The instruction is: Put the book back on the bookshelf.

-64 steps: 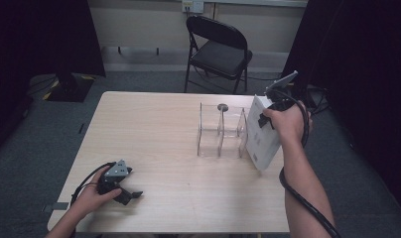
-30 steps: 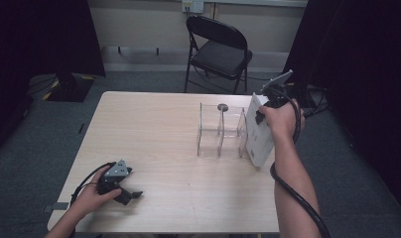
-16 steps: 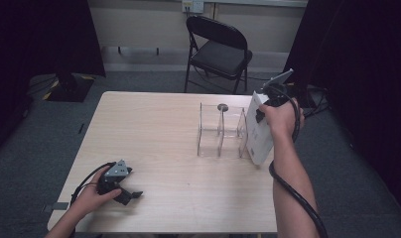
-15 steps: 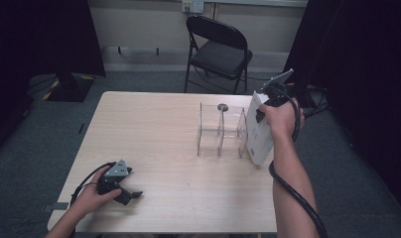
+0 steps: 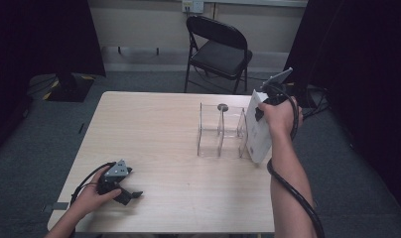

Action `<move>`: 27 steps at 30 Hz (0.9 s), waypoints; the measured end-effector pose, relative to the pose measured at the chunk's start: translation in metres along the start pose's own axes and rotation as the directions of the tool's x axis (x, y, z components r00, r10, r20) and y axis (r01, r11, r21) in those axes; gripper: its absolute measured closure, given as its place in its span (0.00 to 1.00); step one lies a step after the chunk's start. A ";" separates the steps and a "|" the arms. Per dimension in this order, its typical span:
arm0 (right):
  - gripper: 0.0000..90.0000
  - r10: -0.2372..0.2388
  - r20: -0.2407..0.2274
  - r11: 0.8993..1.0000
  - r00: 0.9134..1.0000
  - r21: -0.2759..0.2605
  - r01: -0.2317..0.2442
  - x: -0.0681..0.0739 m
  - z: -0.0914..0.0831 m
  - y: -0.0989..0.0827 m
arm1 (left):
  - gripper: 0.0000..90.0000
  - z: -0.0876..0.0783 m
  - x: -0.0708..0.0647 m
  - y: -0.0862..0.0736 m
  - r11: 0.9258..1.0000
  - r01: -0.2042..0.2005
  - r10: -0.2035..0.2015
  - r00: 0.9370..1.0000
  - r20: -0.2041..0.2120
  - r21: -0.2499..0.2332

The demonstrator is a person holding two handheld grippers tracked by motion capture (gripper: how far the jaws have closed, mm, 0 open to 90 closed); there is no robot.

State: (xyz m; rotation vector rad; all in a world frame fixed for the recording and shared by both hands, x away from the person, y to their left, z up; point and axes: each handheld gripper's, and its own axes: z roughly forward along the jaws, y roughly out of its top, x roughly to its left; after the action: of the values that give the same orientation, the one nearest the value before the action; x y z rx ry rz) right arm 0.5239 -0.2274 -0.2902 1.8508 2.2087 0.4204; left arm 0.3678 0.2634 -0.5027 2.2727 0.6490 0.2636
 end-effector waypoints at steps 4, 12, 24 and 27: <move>0.58 -0.008 0.009 1.000 1.000 0.002 0.008 0.001 0.002 0.001 | 0.00 0.000 0.000 0.000 1.000 0.000 0.000 1.000 0.000 0.000; 0.58 -0.006 0.004 1.000 1.000 -0.008 0.006 0.002 0.002 0.004 | 0.00 0.000 0.000 0.000 1.000 0.000 0.000 1.000 0.001 -0.001; 0.58 0.000 0.011 1.000 1.000 -0.001 0.000 0.002 0.013 0.005 | 0.00 0.000 0.000 0.000 1.000 0.000 0.000 1.000 0.000 0.000; 0.58 -0.006 0.013 1.000 1.000 -0.003 0.007 0.002 0.015 0.005 | 0.00 0.000 0.000 0.000 1.000 0.000 0.000 1.000 0.000 0.000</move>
State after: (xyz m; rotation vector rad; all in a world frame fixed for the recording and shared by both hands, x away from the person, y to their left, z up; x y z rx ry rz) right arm 0.5333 -0.2231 -0.3021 1.8390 2.2036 0.4088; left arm 0.3678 0.2634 -0.5027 2.2728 0.6489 0.2635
